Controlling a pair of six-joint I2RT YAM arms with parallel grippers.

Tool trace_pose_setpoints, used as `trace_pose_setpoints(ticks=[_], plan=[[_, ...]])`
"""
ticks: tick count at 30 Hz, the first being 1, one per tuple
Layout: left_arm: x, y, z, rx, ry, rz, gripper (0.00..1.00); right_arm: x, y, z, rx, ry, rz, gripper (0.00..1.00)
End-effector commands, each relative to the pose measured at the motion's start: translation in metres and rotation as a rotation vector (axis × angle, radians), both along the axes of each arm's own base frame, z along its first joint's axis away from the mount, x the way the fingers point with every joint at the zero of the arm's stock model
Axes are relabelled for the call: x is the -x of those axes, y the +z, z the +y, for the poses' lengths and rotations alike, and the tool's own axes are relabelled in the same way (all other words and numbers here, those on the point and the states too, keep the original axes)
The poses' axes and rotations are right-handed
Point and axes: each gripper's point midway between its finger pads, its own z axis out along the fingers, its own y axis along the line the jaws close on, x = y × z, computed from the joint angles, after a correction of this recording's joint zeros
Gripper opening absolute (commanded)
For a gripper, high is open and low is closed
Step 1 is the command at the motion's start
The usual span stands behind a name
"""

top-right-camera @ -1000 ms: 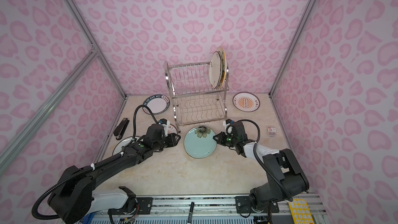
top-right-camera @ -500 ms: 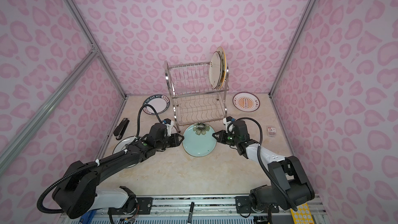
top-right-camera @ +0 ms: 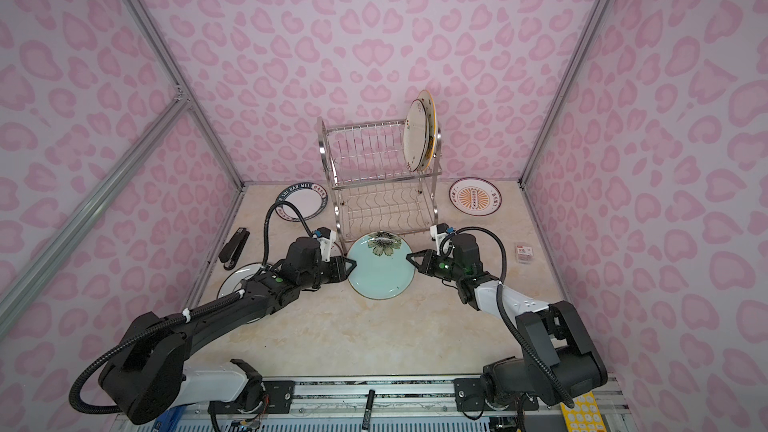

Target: Load the plates into the dish rack

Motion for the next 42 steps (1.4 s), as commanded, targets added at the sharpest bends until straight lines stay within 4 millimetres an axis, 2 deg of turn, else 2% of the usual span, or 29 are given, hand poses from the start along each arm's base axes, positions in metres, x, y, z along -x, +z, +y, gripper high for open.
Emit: trace_pose_setpoints(ticks=[1, 4, 12, 23, 25, 30, 33, 42], plan=[[-0.003, 0.015, -0.005, 0.04, -0.017, -0.049, 0.3, -0.003, 0.024, 0.008, -0.073, 0.032, -0.08, 0.0], [-0.002, 0.018, -0.006, 0.046, -0.019, -0.056, 0.25, -0.004, 0.025, 0.008, -0.073, 0.032, -0.081, 0.0], [-0.001, 0.021, -0.011, 0.078, -0.041, -0.063, 0.22, -0.003, 0.025, 0.021, -0.077, 0.054, -0.087, 0.0], [0.0, 0.024, -0.01, 0.084, -0.039, -0.066, 0.04, -0.001, 0.025, 0.031, -0.072, 0.073, -0.082, 0.0], [0.0, 0.024, -0.011, 0.089, -0.04, -0.062, 0.03, -0.001, 0.025, 0.031, -0.072, 0.072, -0.08, 0.0], [-0.001, 0.033, -0.013, 0.126, -0.038, -0.083, 0.04, -0.001, 0.026, 0.031, -0.076, 0.072, -0.08, 0.16], [-0.001, 0.038, -0.013, 0.146, -0.033, -0.096, 0.04, 0.0, 0.025, 0.032, -0.079, 0.072, -0.075, 0.22], [0.002, 0.044, -0.019, 0.216, -0.058, -0.106, 0.04, 0.003, 0.025, 0.04, -0.101, 0.089, -0.073, 0.31]])
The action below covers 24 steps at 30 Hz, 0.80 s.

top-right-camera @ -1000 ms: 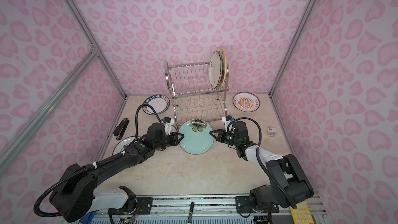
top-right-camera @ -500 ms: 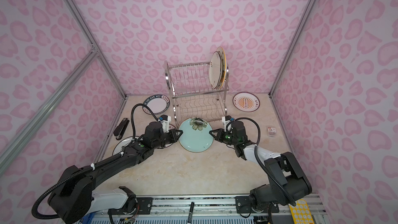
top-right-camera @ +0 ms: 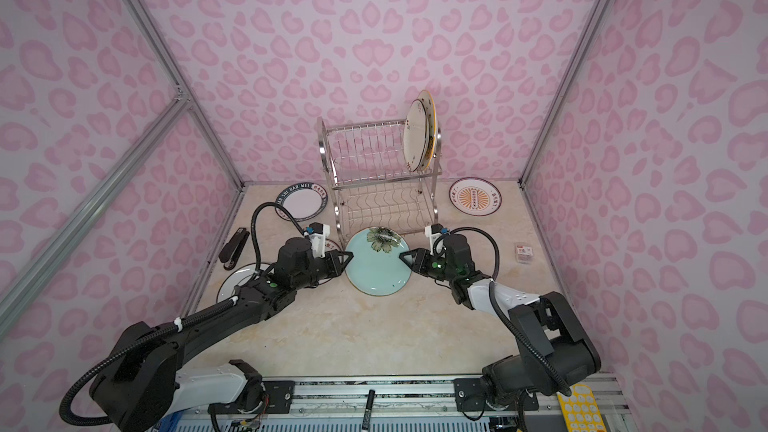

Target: Load the plates into the dish rack

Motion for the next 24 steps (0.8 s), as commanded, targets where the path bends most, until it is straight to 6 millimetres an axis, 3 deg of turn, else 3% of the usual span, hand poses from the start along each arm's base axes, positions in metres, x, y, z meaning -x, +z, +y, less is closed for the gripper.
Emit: trace_pose_setpoints(ticks=[1, 16, 24], plan=[[0.007, 0.015, -0.015, 0.067, -0.091, -0.04, 0.04, 0.004, 0.033, 0.019, -0.103, 0.1, -0.113, 0.31], [0.009, 0.019, -0.015, 0.077, -0.103, -0.052, 0.04, 0.012, 0.049, 0.037, -0.192, 0.182, -0.143, 0.3], [0.009, 0.017, -0.013, 0.062, -0.094, -0.051, 0.04, 0.014, 0.053, 0.037, -0.196, 0.186, -0.149, 0.14]])
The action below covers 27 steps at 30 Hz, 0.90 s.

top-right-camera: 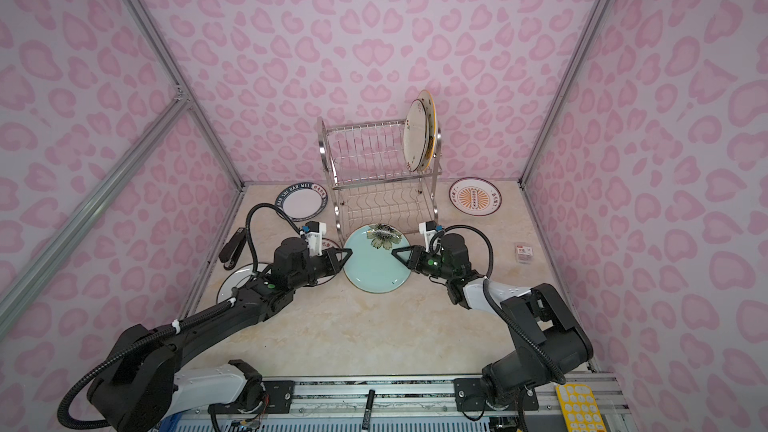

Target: Load the plates into the dish rack

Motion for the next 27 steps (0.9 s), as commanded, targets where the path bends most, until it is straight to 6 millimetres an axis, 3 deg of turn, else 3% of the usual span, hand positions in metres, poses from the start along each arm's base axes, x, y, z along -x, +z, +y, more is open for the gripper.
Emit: trace_pose_setpoints(ticks=[1, 9, 15, 21, 24, 27], plan=[[0.013, 0.007, -0.015, 0.004, -0.123, -0.045, 0.04, 0.013, 0.029, 0.015, -0.058, 0.114, -0.124, 0.12], [0.012, 0.005, -0.016, -0.004, -0.124, -0.037, 0.03, 0.013, 0.032, 0.015, -0.06, 0.115, -0.13, 0.0], [0.01, 0.002, -0.016, -0.018, -0.123, -0.022, 0.04, 0.012, 0.035, 0.015, -0.063, 0.116, -0.137, 0.0], [0.009, 0.001, -0.017, -0.022, -0.119, -0.017, 0.14, 0.011, 0.039, 0.012, -0.063, 0.107, -0.148, 0.0], [0.009, 0.004, -0.017, -0.018, -0.121, -0.025, 0.05, 0.012, 0.041, 0.012, -0.064, 0.109, -0.155, 0.0], [0.008, 0.006, -0.017, -0.015, -0.121, -0.029, 0.03, 0.012, 0.043, 0.011, -0.063, 0.106, -0.159, 0.0]])
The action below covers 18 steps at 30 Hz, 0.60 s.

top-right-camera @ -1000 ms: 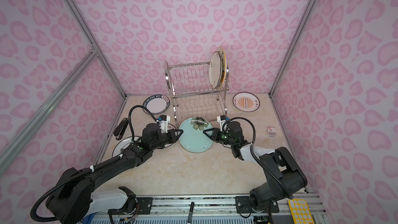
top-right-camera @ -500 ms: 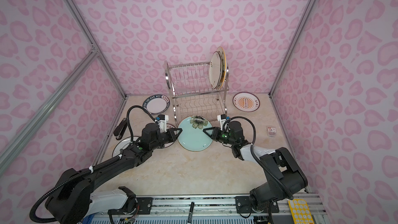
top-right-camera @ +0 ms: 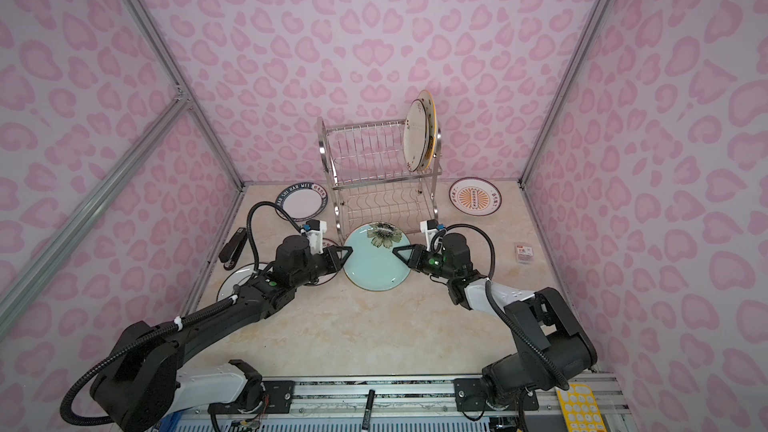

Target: Load the plates into the dish rack

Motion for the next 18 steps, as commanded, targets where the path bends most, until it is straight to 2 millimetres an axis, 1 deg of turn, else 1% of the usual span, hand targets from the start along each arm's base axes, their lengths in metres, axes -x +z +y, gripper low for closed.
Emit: trace_pose_setpoints(ticks=[1, 2, 5, 9, 11, 18], plan=[[0.013, 0.005, -0.016, -0.004, -0.129, -0.028, 0.04, 0.011, 0.036, 0.013, -0.06, 0.114, -0.148, 0.0], [0.013, 0.005, -0.016, -0.007, -0.126, -0.025, 0.07, 0.011, 0.037, 0.012, -0.06, 0.111, -0.15, 0.0], [0.013, 0.004, -0.016, -0.01, -0.127, -0.021, 0.22, 0.01, 0.04, 0.01, -0.062, 0.103, -0.155, 0.0], [0.013, 0.003, -0.016, -0.01, -0.126, -0.019, 0.33, 0.008, 0.043, 0.004, -0.059, 0.083, -0.157, 0.0], [0.013, 0.004, -0.016, -0.009, -0.126, -0.021, 0.35, 0.007, 0.043, 0.001, -0.05, 0.07, -0.155, 0.0], [0.013, 0.005, -0.015, -0.007, -0.125, -0.024, 0.35, 0.004, 0.04, -0.006, -0.03, 0.038, -0.149, 0.0]])
